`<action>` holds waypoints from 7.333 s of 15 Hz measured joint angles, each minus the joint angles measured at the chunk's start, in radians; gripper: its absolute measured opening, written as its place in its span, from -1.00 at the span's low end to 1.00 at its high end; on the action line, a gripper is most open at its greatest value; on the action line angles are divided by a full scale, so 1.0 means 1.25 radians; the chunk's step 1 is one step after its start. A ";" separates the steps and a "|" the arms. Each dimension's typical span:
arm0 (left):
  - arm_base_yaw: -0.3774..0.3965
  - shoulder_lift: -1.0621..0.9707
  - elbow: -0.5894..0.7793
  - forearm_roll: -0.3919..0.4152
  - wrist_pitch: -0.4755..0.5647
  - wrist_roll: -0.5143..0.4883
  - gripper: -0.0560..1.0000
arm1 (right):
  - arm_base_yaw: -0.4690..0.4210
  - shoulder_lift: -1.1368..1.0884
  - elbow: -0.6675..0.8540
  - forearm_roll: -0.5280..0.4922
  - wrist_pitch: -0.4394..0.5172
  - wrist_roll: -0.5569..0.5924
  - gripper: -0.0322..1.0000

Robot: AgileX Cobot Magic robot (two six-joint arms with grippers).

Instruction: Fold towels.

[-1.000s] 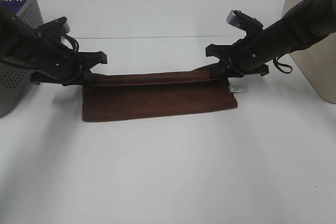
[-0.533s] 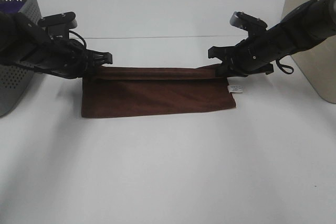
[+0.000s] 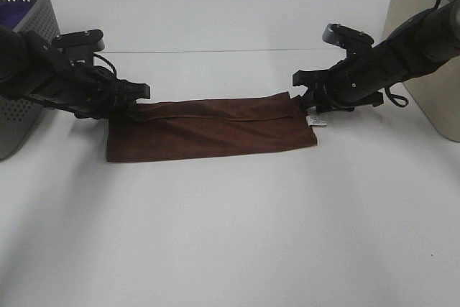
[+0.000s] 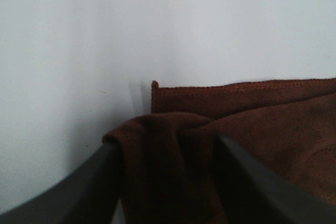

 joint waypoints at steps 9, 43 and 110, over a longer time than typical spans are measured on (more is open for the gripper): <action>0.005 -0.080 -0.004 0.051 0.079 -0.005 0.69 | 0.000 -0.089 -0.005 -0.101 0.126 0.082 0.41; -0.100 0.116 -0.506 0.126 0.631 -0.410 -0.82 | 0.000 -0.130 -0.005 -0.426 0.380 0.430 0.42; -0.029 -1.051 0.348 0.614 0.952 -0.445 0.64 | 0.055 -0.936 0.472 -0.613 0.638 0.531 0.40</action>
